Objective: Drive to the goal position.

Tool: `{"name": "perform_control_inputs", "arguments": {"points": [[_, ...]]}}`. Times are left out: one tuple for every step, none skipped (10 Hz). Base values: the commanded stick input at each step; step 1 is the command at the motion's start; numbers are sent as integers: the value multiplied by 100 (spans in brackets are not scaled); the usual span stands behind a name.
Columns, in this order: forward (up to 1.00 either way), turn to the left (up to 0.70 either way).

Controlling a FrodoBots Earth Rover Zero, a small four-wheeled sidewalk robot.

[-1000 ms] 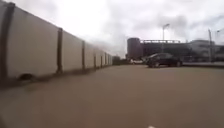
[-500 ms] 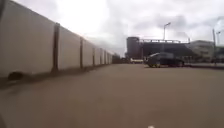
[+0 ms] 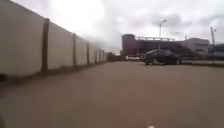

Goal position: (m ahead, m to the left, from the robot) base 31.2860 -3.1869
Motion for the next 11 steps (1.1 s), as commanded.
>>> {"name": "perform_control_inputs", "arguments": {"points": [[85, 1], [85, 1], [85, 1], [85, 1], [85, 1], [85, 1], [85, 2], [85, 3], [85, 3], [85, 3], [85, 3]]}}
